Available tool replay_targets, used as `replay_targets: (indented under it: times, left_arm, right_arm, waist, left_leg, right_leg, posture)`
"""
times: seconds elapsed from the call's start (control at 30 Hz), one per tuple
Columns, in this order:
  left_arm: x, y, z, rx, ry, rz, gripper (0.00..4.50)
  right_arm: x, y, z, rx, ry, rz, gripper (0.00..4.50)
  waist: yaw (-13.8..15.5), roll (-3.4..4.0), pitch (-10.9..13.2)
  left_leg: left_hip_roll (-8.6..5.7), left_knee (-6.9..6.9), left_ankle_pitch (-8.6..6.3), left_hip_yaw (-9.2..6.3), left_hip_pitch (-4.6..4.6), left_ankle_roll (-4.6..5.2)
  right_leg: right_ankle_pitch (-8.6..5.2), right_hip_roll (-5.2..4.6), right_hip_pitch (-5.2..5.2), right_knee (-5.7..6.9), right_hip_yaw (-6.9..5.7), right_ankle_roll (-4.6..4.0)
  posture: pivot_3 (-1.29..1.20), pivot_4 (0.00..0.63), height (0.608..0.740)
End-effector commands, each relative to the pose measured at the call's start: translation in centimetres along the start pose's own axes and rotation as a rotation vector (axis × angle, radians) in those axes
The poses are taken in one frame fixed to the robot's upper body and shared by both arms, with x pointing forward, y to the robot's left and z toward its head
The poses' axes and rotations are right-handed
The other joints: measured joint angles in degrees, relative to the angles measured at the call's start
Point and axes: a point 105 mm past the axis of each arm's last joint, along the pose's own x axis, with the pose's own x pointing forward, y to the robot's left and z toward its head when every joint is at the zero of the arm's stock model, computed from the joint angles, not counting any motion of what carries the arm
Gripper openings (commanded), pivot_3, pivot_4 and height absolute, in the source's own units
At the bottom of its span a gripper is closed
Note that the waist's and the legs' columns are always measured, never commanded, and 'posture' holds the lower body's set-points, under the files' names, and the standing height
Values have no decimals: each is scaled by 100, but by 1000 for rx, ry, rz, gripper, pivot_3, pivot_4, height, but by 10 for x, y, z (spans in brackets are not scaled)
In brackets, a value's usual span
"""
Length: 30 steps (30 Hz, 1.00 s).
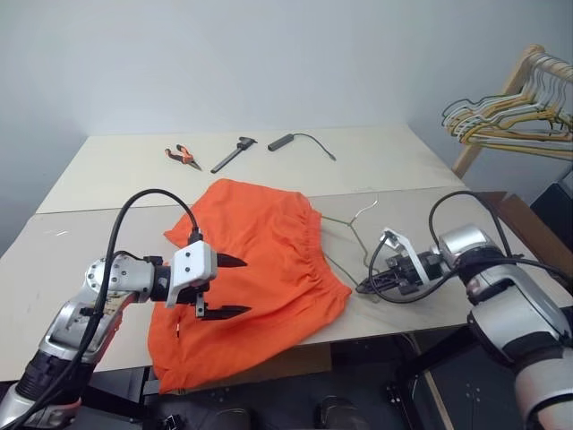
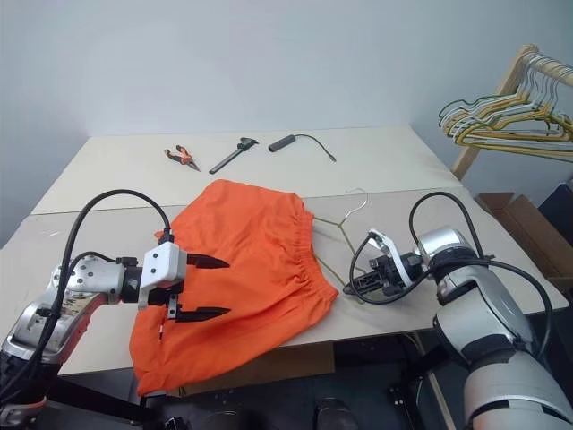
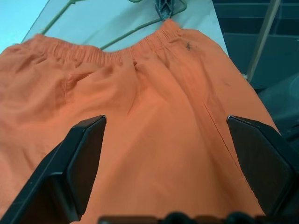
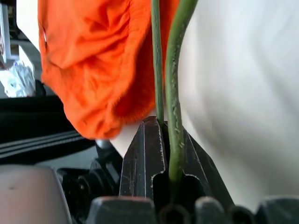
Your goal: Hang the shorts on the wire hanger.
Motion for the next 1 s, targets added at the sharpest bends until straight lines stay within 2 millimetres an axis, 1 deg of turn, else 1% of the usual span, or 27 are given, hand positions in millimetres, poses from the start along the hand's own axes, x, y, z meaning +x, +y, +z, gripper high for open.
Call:
replay_targets:
  times: [0.03, 0.2, 0.33, 0.47, 0.53, 0.57, 0.63, 0.67, 0.77, 0.83, 0.87, 1.0]
  left_arm:
    - [1, 3, 7, 44, -12, 9, 4488]
    - [1, 3, 6, 42, -13, 13, 4488]
    - [1, 1, 6, 39, -13, 12, 4488]
    - [0, 6, 6, 51, -9, 38, 4488]
    - [-2, 20, 11, 78, -31, 105, 4488]
    - [-2, 31, 17, 94, -54, 164, 4488]
    - [-3, 63, 35, 131, -118, 314, 4488]
    - [-4, 79, 45, 162, -147, 379, 4488]
    - [-9, 111, 65, 214, -191, 466, 4488]
    - [-14, 127, 71, 246, -190, 482, 4488]
    - [-15, 131, 71, 258, -181, 477, 4488]
    - [-15, 142, 63, 332, -109, 429, 4488]
  right_arm:
    - [-8, 14, 17, -61, -58, 67, 0]
    - [-7, 18, 26, -142, -97, 68, 0]
    - [-3, 9, 34, -261, -101, -54, 0]
    - [-10, 9, 42, -367, -112, -130, 0]
    - [-15, 10, 47, -417, -124, -179, 0]
    - [-17, 10, 48, -451, -127, -202, 0]
    - [-20, 9, 49, -541, -127, -268, 0]
    - [-20, 9, 50, -559, -130, -296, 0]
    - [-21, 11, 52, -613, -130, -351, 0]
    - [-21, 12, 52, -703, -113, -414, 0]
    - [-22, 13, 51, -745, -102, -445, 0]
    - [-23, 21, 52, -852, -88, -504, 0]
  waist:
    - [-2, 0, 0]
    - [-2, 1, 0]
    - [-14, 2, -1]
    - [-10, 3, 0]
    - [1, 4, 0]
    - [21, 4, 1]
    - [84, 4, 1]
    - [115, 3, 0]
    - [126, 4, -2]
    - [90, 8, -4]
    - [67, 11, -6]
    - [-46, 14, -6]
  left_leg:
    - [0, 0, 0, 1, 0, 0]
    - [-1, 2, 1, 0, 4, -2]
    - [-1, 2, 1, 0, 5, -3]
    - [-1, 1, 1, 0, 3, -3]
    - [-1, 1, 1, 0, 3, -3]
    - [-3, 2, 1, 0, 2, -3]
    - [-5, 5, 2, -4, 2, -4]
    - [-7, 8, 2, -6, 0, -4]
    - [-8, 15, 2, -7, -6, -4]
    - [-9, 13, 2, -6, -12, -5]
    - [-9, 10, 3, -6, -14, -6]
    - [-10, 12, 4, -3, -20, -7]
  right_leg:
    - [0, 0, -1, 2, 1, 0]
    - [0, 0, -4, 23, 2, 0]
    - [-1, 0, -5, 25, 2, -1]
    - [-1, -1, -8, 26, 3, -1]
    - [-1, -1, -8, 25, 3, -1]
    - [-1, -4, -7, 25, 2, -1]
    - [-1, -6, -4, 26, -2, -1]
    - [-1, -7, -1, 24, -6, 0]
    - [0, -6, -4, 26, -6, 0]
    - [0, -4, -10, 25, -3, 0]
    - [0, -2, -12, 25, -3, 0]
    - [0, -3, -15, 21, -3, 1]
  posture:
    - [53, 0, 740]
    - [53, 0, 740]
    - [48, 0, 740]
    - [41, 0, 740]
    - [35, 0, 740]
    - [35, 0, 740]
    - [33, 0, 740]
    - [32, 0, 740]
    - [20, 0, 740]
    - [5, 0, 740]
    - [2, 0, 740]
    - [-17, 0, 740]
